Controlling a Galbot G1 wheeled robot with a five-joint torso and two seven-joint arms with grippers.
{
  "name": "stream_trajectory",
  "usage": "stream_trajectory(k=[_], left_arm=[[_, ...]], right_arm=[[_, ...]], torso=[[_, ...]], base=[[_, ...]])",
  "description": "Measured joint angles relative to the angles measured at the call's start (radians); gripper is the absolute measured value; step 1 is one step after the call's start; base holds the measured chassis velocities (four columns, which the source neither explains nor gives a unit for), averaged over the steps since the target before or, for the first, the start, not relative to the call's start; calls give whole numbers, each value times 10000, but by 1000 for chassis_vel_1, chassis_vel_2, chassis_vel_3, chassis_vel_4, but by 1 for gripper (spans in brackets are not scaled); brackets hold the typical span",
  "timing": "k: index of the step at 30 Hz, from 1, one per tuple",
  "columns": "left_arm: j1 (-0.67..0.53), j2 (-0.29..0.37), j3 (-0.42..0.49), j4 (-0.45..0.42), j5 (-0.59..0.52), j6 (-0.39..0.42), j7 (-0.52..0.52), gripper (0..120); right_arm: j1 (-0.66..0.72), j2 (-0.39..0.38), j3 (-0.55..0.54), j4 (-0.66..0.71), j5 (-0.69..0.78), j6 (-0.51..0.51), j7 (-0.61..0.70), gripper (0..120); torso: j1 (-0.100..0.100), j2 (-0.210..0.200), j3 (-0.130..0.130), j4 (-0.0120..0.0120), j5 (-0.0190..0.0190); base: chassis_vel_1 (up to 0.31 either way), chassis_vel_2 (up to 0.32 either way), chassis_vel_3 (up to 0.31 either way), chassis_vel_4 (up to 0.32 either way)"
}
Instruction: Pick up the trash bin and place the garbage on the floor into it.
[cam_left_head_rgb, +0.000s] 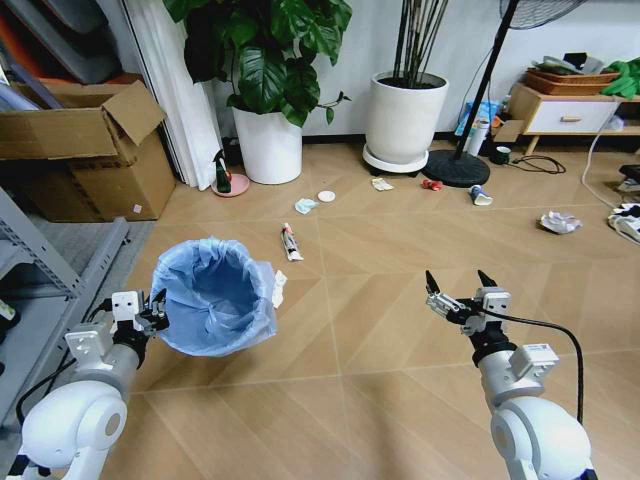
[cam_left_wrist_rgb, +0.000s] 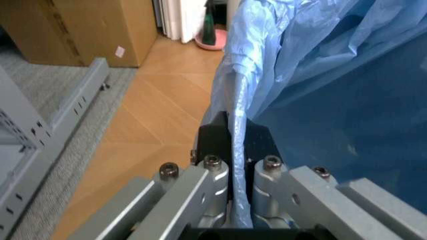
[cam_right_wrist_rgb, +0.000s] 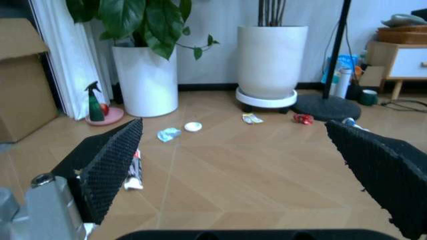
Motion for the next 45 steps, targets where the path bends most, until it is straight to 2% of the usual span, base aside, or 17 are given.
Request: stream_trajectory(k=[25,30,35,45], left_arm=[[-95,-34,18,178,14,0,-2,0],[-110,-59,22,239,14,-1,13,0],[-219,-122,56,379,14,-7,19,0],[-489,-62,205,696,8,-36,154,0]], right_arm=[[102,36,-4,-384,-73,111,-27,100],[394,-11,-86,-955,-35,64,63,100],[956,-215,-306,-2297,23,86,16,100],[1721,-372,-1044,-4227,-6,224,-767,100]], torso=[[2,1,2,-1,-4],[3,1,2,-1,-2],[1,1,0,0,1],[1,1,1,-1,0]], base=[[-5,288,8,-291],[-45,24,22,-34],[-10,-61,-8,44],[0,-6,-1,6]])
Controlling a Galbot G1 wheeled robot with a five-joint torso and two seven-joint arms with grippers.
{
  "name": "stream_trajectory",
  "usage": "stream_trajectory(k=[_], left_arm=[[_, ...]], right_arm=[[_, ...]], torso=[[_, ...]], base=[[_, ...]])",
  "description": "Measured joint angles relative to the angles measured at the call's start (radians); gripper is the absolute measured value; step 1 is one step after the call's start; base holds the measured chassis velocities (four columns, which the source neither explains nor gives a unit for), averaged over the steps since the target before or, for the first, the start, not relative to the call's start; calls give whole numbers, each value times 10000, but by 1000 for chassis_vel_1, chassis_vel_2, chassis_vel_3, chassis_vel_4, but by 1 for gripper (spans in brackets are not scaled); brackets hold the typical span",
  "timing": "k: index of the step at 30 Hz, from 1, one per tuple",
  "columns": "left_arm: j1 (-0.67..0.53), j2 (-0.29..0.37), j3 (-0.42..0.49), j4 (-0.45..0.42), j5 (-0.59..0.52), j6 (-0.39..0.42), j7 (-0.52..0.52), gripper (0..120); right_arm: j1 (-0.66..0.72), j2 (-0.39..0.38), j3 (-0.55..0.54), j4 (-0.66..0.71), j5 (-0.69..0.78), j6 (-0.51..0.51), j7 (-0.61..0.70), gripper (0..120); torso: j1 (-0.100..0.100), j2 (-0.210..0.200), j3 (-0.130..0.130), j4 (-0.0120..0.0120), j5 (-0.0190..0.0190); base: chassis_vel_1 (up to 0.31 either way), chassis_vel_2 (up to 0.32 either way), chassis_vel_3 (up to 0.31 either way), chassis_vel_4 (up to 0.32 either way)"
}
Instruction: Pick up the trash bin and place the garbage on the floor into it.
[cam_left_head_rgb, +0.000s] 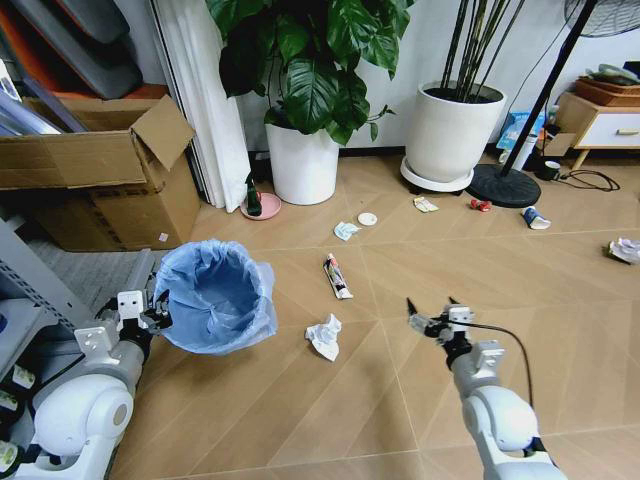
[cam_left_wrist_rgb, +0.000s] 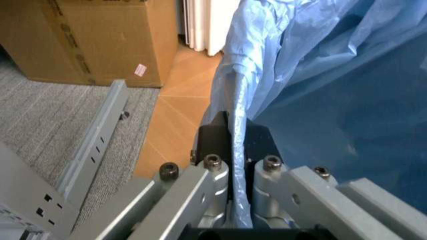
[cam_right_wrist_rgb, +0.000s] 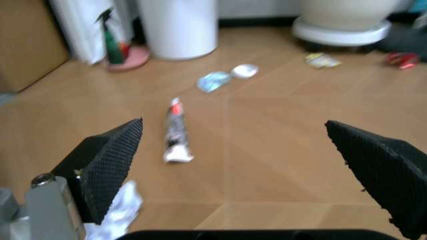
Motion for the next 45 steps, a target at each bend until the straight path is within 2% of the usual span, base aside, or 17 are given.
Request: stream_trajectory(k=[6,8,10,12,13,19,20,23,33,35,39,45], left_arm=[[7,15,-87,89,-8,-36,148,0],[60,13,-194,90,-10,-68,152,0],[65,10,-217,90,-14,-71,149,0],[51,3,-233,87,-22,-74,130,0],[30,1,-233,84,-30,-75,127,0],[3,-14,-229,105,-37,-76,114,0],[6,-21,-229,128,-35,-84,106,0],[31,-24,-230,145,-34,-93,106,0],[13,-29,-232,238,-20,-150,108,0],[14,-27,-232,265,-20,-156,113,0],[25,52,-259,298,-26,-171,141,0],[-39,102,-253,377,-32,-189,158,0]], right_arm=[[999,-206,-643,-1388,11,0,-408,100],[1915,-334,-1174,-2357,59,2,-600,100],[2180,-371,-1381,-2699,132,-3,-654,100],[2770,-432,-1949,-3431,296,-81,-737,100],[3027,-464,-2268,-3695,387,-205,-750,100],[3749,-482,-3231,-4480,621,-516,-749,100],[4077,-420,-3537,-4950,618,-535,-762,100],[4459,-324,-3868,-5564,618,-535,-843,100],[6015,75,-5232,-8149,445,-35,-916,100],[6297,228,-5397,-8618,389,36,-924,100],[6676,626,-5524,-9532,189,229,-1065,100],[6814,917,-5708,-10198,-73,286,-1164,100]], torso=[[0,0,0,-2,2],[0,0,0,3,0],[0,0,0,3,-6],[1,0,1,3,7],[0,0,0,2,-1],[0,0,1,2,3],[0,0,1,1,-6],[0,0,1,0,4],[0,0,0,0,3],[1,0,0,0,-5],[0,0,0,2,2],[0,0,0,1,0]], base=[[0,0,0,0],[0,0,0,0],[0,0,0,0],[0,0,0,0],[0,0,0,0],[0,0,0,0],[0,0,0,0],[0,0,0,0],[0,0,0,0],[0,0,0,0],[0,0,0,0],[0,0,0,0]])
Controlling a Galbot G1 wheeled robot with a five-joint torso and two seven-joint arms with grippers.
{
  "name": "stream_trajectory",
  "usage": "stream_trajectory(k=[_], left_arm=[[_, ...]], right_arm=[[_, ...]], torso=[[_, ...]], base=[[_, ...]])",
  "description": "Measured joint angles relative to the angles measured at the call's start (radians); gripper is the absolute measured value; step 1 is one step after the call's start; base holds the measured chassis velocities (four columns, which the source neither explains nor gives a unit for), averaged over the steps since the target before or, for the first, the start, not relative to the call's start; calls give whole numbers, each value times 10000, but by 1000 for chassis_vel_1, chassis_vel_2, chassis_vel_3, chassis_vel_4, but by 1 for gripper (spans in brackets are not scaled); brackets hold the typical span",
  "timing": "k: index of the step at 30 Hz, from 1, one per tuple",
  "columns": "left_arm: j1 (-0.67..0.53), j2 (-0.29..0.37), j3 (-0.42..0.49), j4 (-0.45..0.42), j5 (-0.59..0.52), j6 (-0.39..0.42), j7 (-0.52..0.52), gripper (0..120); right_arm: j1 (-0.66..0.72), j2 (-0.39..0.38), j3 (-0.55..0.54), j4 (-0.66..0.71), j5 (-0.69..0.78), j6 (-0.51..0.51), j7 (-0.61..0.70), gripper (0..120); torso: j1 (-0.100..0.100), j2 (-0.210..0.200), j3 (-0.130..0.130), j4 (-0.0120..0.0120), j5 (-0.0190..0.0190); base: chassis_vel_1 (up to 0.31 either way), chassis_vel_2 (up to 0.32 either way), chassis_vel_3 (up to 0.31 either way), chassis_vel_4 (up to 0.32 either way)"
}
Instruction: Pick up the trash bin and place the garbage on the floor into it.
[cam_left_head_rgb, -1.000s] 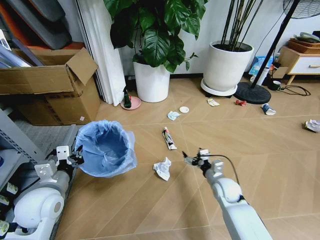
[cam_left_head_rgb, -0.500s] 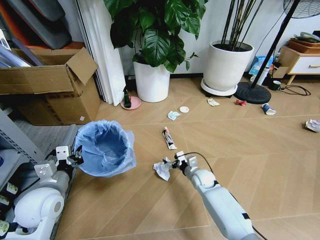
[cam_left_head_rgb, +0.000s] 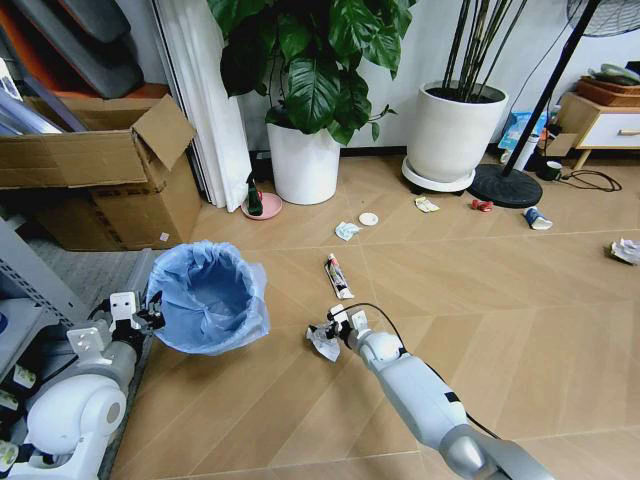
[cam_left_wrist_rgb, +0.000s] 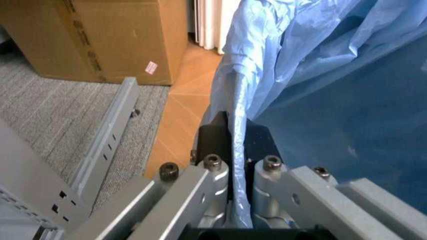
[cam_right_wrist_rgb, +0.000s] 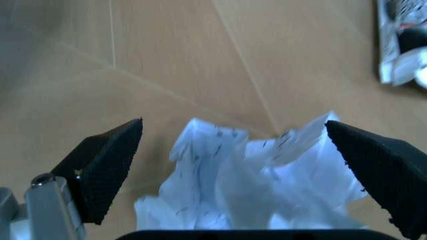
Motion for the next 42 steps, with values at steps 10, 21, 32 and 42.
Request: stream_trajectory(k=[10,21,32,42], left_arm=[[-8,-19,31,35,20,-29,76,0],[-17,-24,88,31,50,-33,23,0],[-30,-14,159,37,82,-19,2,0],[-91,-22,215,51,91,0,33,0]], right_arm=[[-133,238,201,-547,-533,110,58,100],[-214,310,293,-568,-535,71,170,79],[-329,344,389,-599,-209,38,476,38],[-607,82,465,-6,67,-55,668,1]], torso=[[0,0,0,-1,0],[0,0,0,-1,0],[0,0,-1,-1,1],[0,0,0,-1,1]], base=[[0,0,0,0],[0,0,0,0],[0,0,0,0],[0,0,0,0]])
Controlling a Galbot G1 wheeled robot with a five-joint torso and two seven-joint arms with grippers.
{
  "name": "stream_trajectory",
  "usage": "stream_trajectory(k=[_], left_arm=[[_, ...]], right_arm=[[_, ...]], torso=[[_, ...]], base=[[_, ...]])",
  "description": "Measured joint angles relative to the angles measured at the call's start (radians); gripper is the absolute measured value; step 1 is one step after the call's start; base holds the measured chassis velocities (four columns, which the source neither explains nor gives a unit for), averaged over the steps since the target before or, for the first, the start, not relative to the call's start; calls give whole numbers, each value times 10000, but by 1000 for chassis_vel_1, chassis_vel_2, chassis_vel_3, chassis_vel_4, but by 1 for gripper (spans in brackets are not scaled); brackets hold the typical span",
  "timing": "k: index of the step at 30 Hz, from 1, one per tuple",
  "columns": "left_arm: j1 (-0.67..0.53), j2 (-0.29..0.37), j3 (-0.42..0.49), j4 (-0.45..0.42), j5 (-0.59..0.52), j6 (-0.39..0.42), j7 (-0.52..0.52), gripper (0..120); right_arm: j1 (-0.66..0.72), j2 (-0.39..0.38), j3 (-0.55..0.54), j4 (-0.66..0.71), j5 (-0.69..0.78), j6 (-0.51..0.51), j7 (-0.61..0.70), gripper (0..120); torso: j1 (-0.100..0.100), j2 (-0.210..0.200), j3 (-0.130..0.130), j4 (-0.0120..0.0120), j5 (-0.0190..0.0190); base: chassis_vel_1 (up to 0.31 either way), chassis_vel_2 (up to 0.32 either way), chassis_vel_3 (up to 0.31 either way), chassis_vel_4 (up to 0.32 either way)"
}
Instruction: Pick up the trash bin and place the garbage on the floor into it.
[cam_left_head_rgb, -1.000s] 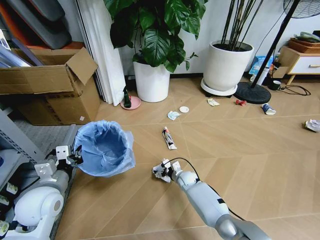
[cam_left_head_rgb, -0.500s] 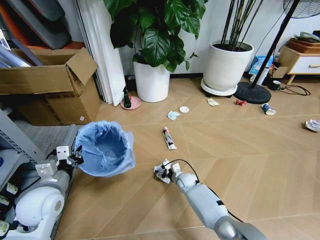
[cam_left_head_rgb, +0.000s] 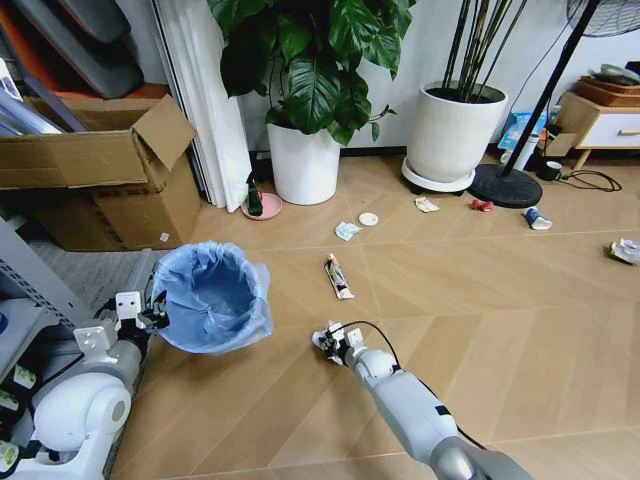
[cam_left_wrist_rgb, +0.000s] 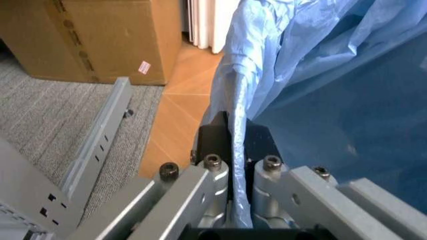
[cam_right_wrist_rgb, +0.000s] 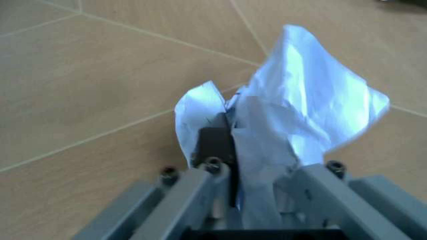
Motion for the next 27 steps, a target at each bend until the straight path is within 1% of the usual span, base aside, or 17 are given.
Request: stream_trajectory(k=[1,3,8,10,12,13,14,16,18,19,20,21,24,25,27], left_arm=[[0,0,0,0,0,0,0,0],[12,0,-13,0,0,2,58,0],[18,-12,-23,6,1,2,93,0],[14,-16,-20,12,-1,2,111,0],[14,-15,-21,15,-2,2,112,0],[11,-7,-20,41,-4,4,132,0],[7,0,-20,64,-2,5,148,0],[6,5,-20,79,3,5,155,0],[5,33,-15,127,31,14,179,0],[8,52,-14,136,32,26,185,0],[8,52,-14,136,32,26,185,0],[9,79,-13,157,31,57,193,0],[-57,176,-14,278,29,230,234,0],[-57,176,-14,278,29,230,234,0],[-150,266,30,349,-6,468,257,0]], right_arm=[[0,0,0,0,0,0,0,1],[-143,-146,74,542,248,-75,76,0],[-323,-299,203,1168,414,-88,120,0],[-546,-480,296,2015,513,-89,120,0],[-596,-530,297,2242,545,-90,118,0],[-644,-636,302,2820,578,-62,104,0],[-639,-710,322,3254,534,10,103,0],[-625,-743,322,3457,482,70,101,0],[-531,-927,304,4406,405,145,57,0],[-490,-984,285,4707,421,144,49,0],[-490,-984,285,4707,421,144,49,0],[-431,-1058,263,5087,456,115,23,0],[-226,-1259,199,6154,936,-135,6,0],[-226,-1259,199,6154,936,-135,6,0],[-34,-1391,131,6730,1409,-330,32,0]], torso=[[0,0,0,0,0],[0,0,0,0,1],[0,0,0,-1,0],[0,0,0,0,0],[0,0,0,-1,0],[0,0,0,-1,2],[0,1,-1,-1,0],[-1,0,-1,-1,0],[0,0,-1,1,1],[0,0,0,0,0],[0,0,0,0,0],[0,0,0,1,0],[0,0,0,1,0],[0,0,0,1,0],[0,0,0,1,1]], base=[[0,0,0,0],[0,0,0,0],[0,0,0,0],[0,0,0,0],[0,0,0,0],[0,0,0,0],[0,0,0,0],[0,0,0,0],[0,0,0,0],[0,0,0,0],[0,0,0,0],[0,0,0,0],[0,0,0,0],[0,0,0,0],[0,0,0,0]])
